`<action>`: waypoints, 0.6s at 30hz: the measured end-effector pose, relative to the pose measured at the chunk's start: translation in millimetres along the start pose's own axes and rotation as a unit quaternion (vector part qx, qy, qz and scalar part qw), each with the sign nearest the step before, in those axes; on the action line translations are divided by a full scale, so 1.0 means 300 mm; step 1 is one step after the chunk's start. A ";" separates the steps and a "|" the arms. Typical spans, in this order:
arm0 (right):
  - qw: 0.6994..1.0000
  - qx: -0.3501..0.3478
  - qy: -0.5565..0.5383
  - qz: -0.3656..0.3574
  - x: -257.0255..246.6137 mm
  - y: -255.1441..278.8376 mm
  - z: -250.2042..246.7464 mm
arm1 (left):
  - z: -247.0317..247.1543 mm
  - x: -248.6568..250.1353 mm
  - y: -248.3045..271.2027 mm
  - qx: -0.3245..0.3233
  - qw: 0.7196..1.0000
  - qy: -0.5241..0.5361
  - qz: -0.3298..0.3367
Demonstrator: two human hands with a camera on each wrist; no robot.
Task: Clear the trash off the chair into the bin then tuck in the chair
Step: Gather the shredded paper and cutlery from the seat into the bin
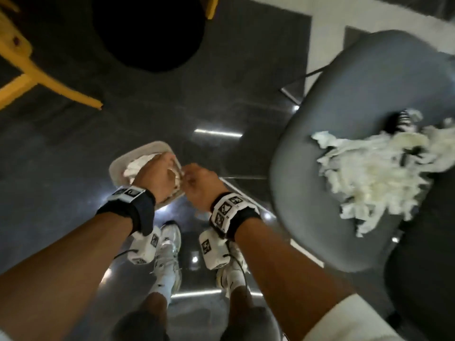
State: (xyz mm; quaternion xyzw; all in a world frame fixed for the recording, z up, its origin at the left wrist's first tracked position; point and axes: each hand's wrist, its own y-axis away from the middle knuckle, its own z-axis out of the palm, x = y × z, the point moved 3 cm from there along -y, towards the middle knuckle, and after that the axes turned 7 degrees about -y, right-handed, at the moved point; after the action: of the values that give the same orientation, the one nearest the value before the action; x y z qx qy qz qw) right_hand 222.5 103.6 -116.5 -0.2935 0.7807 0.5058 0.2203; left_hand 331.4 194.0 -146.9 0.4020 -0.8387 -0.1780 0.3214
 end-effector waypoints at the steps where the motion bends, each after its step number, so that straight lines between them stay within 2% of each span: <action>1: 1.000 0.020 -0.019 0.001 0.014 0.060 -0.073 | 0.001 0.085 0.013 0.005 1.000 0.005 0.020; 5: 0.984 0.136 -0.113 0.026 0.150 0.297 -0.374 | 0.041 0.452 0.060 0.003 0.995 0.016 0.098; 10: 0.948 0.271 -0.143 0.082 0.474 0.537 -0.668 | 0.125 0.911 0.129 -0.012 0.970 -0.031 0.241; 14: 0.934 0.302 -0.126 0.145 0.707 0.673 -0.789 | 0.212 1.185 0.149 -0.020 0.953 -0.095 0.287; 18: 0.919 0.289 -0.136 0.232 0.886 0.741 -0.833 | 0.317 1.333 0.140 -0.049 0.941 -0.145 0.302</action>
State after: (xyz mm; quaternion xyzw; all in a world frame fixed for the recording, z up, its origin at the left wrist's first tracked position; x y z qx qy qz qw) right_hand -134.8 -118.3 -42.3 0.0438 0.9014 0.3304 0.2762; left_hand 55.0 -91.7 -34.5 0.0829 -0.9485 -0.1701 0.2539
